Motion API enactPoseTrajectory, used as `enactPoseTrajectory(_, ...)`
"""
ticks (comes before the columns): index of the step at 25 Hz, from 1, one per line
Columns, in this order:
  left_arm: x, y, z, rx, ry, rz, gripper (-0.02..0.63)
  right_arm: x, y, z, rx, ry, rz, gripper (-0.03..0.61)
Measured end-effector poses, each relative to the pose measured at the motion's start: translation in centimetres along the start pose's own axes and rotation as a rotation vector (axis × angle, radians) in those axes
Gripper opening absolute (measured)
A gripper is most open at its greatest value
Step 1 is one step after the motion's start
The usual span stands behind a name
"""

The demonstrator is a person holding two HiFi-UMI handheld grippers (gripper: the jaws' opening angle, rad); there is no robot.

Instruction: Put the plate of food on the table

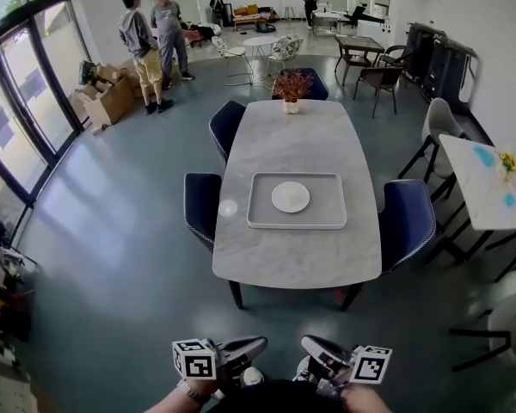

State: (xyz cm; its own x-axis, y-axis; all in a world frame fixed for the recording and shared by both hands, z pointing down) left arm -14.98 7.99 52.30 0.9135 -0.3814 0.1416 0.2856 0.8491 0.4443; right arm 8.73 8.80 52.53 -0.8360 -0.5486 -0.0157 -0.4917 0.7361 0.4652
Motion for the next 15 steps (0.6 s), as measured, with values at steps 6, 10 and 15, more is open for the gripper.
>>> enactPoseTrajectory(6, -1.8, 0.3, -0.5, -0.048, 0.000, 0.011, 0.006, 0.6, 2.1, 1.7, 0.027, -0.008, -0.031, 0.011)
enactPoseTrajectory(10, -2.5, 1.1, -1.2, -0.021, 0.037, 0.029, 0.006, 0.4, 3.1, 2.0, -0.009, 0.007, -0.017, 0.011)
enactPoseTrajectory(15, -2.2, 2.4, -1.7, 0.025, 0.097, 0.051, 0.006, -0.2, 4.1, 2.6, 0.000, 0.004, -0.014, 0.011)
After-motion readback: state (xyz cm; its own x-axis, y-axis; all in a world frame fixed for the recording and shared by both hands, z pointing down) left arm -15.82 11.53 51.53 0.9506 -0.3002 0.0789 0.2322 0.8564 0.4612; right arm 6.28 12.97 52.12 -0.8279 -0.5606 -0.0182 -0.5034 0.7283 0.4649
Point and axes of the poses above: the fingertips, and each gripper's own axes: x forward along the fingers, z to its left, y out of its underside, the point moved 8 cm from there along -x, backward along the fingers, and after that the axes turned 6 degrees about -x, right-handed, at the moved point
